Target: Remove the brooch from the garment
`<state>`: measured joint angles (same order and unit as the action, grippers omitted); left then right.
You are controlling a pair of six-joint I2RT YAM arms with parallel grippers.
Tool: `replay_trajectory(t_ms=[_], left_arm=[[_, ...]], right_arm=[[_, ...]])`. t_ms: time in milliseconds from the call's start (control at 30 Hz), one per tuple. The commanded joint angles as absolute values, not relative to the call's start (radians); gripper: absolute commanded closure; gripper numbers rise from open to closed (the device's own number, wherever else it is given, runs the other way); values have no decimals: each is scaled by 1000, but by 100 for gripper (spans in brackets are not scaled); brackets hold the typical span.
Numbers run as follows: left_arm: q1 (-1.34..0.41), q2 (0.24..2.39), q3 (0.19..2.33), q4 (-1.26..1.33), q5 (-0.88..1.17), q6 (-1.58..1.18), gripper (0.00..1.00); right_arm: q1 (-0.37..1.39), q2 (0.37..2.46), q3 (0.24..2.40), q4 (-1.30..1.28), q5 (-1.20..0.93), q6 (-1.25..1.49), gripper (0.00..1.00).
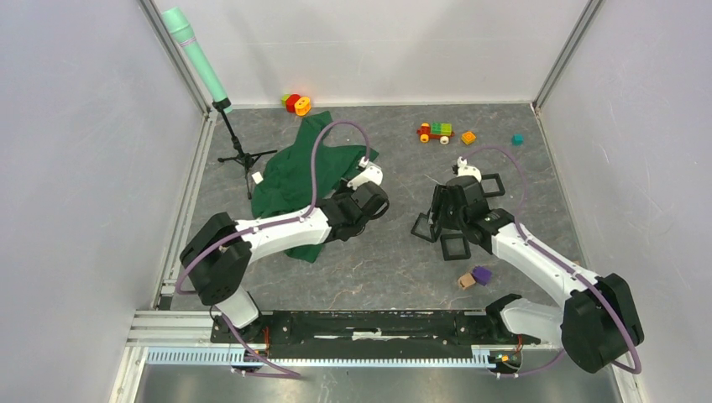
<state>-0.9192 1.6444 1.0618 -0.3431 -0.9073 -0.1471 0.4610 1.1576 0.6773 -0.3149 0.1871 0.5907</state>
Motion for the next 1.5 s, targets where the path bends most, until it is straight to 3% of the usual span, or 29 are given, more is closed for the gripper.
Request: replay_trajectory(t_ms=[0, 400, 800, 933, 1033, 1233, 1300, 1467], left_arm=[[-917, 1579, 1069, -168, -818, 70, 98], [-941, 1535, 1005, -54, -796, 153, 98], [-941, 1483, 950, -21, -742, 166, 98], [-941, 1479, 945, -21, -716, 163, 98], [-942, 1476, 945, -23, -708, 163, 98], [-942, 1457, 936, -44, -628, 163, 98], [-941, 1451, 929, -48, -596, 165, 98], [-942, 1438, 919, -49, -562, 166, 98]], right_arm=[[477, 1168, 730, -298, 251, 625, 39], [506, 1228, 756, -290, 273, 624, 48], [542, 1239, 769, -291, 241, 573, 69], [545, 1238, 761, -299, 243, 565, 71], [545, 1238, 753, -275, 190, 535, 81], [569, 1241, 753, -222, 63, 460, 77], [569, 1243, 757, -223, 45, 437, 70], [570, 1216, 754, -267, 43, 296, 9]])
